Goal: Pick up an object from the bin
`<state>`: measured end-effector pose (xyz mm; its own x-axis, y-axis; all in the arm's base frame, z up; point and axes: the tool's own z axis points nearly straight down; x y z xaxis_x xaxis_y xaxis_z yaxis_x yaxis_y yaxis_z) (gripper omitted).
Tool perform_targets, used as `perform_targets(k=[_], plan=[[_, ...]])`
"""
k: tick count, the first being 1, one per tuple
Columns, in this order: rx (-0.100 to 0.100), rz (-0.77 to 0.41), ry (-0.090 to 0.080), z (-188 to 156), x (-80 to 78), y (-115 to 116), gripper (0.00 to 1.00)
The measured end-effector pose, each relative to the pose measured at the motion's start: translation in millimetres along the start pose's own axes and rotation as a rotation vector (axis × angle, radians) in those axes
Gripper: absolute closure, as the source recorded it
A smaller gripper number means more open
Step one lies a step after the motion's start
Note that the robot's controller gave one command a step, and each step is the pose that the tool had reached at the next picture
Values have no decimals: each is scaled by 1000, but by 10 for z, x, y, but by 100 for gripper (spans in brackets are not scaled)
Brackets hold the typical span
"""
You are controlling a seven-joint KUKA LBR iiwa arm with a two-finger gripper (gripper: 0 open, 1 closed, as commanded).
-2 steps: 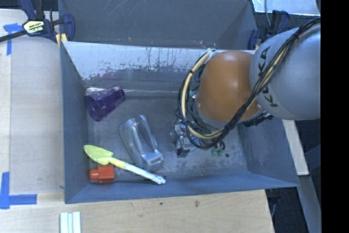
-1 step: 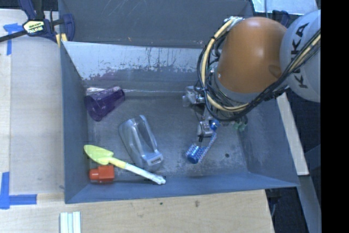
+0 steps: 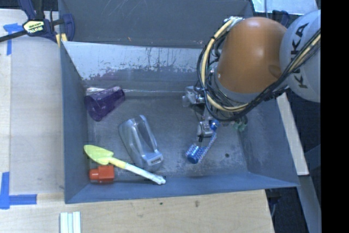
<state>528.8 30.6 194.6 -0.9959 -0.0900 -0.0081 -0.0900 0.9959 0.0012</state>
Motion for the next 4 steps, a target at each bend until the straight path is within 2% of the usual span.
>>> perform_targets(k=[1, 2, 3, 4], plan=[[0, -81, -10, 204, 68, -158, 0], [1, -111, 0, 537, 125, -478, 0], [1, -97, -5, 693, 15, -552, 0], [1, -399, -7, 1226, 105, -488, 100]])
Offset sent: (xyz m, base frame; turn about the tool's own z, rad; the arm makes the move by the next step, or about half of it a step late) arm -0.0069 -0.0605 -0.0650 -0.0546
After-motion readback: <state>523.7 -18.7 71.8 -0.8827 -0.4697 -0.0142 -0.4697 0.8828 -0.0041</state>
